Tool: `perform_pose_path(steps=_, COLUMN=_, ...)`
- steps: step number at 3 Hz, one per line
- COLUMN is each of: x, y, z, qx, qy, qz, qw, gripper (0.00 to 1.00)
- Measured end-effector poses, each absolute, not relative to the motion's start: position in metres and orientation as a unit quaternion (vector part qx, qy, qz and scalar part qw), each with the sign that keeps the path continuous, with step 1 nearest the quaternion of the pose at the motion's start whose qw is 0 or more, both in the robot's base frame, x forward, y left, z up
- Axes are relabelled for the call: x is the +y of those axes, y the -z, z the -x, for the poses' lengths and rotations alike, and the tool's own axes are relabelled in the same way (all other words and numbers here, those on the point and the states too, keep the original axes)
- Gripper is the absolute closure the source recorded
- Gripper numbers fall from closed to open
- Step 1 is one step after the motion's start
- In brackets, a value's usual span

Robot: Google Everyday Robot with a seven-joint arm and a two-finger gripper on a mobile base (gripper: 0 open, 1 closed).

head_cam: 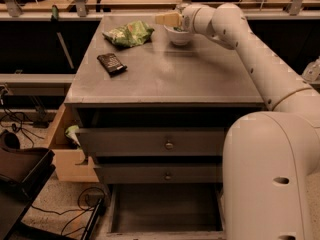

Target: Place 7up can into white bowl

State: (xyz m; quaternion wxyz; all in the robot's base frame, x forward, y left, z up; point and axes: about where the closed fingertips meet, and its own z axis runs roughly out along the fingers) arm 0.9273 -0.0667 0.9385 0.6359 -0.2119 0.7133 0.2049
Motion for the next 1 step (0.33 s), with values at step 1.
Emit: perform_pose_path(steps=1, x=-0.0666, y=-0.9384, z=-0.9273, qx=0.713, qy=-0.205, qz=0.212, qw=0.636, gripper=0.0)
